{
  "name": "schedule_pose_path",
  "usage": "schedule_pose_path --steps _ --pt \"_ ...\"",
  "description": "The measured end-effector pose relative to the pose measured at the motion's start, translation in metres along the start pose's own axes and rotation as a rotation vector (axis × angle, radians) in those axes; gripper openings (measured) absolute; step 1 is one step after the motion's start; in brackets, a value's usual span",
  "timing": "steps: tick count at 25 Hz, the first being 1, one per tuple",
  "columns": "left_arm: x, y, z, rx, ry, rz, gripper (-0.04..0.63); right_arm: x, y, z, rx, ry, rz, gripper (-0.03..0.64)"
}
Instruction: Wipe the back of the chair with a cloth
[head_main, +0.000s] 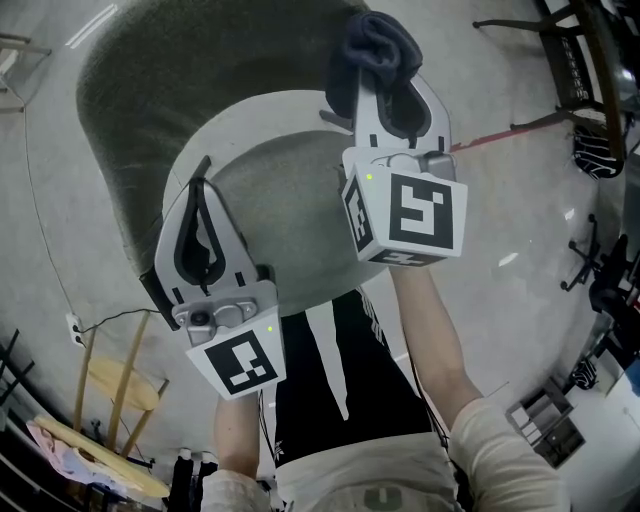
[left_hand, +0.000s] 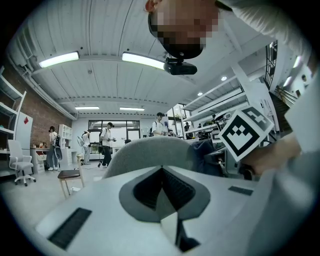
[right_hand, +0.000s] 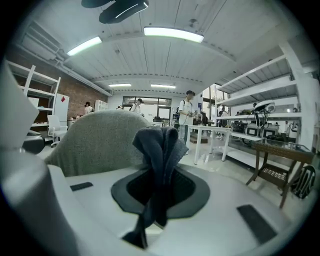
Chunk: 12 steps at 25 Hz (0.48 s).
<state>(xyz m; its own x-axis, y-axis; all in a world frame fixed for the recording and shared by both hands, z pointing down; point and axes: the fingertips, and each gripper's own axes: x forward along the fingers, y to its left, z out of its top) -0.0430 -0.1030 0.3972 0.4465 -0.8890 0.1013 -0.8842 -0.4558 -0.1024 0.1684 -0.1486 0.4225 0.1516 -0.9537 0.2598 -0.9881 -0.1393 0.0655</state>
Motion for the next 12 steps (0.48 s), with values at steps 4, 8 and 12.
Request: schedule_pose_path --steps 4,8,12 --pt "-0.002 0.0 0.001 0.0 -0.002 -0.001 0.015 -0.002 -0.002 0.0 -0.006 0.0 -0.002 0.06" --pt "-0.005 0.006 0.003 -0.006 -0.007 0.017 0.015 -0.002 0.0 0.001 -0.018 -0.003 -0.006 0.06" --pt "-0.012 0.014 0.001 -0.01 -0.004 0.042 0.015 -0.008 0.011 0.001 -0.032 -0.013 0.026 0.06"
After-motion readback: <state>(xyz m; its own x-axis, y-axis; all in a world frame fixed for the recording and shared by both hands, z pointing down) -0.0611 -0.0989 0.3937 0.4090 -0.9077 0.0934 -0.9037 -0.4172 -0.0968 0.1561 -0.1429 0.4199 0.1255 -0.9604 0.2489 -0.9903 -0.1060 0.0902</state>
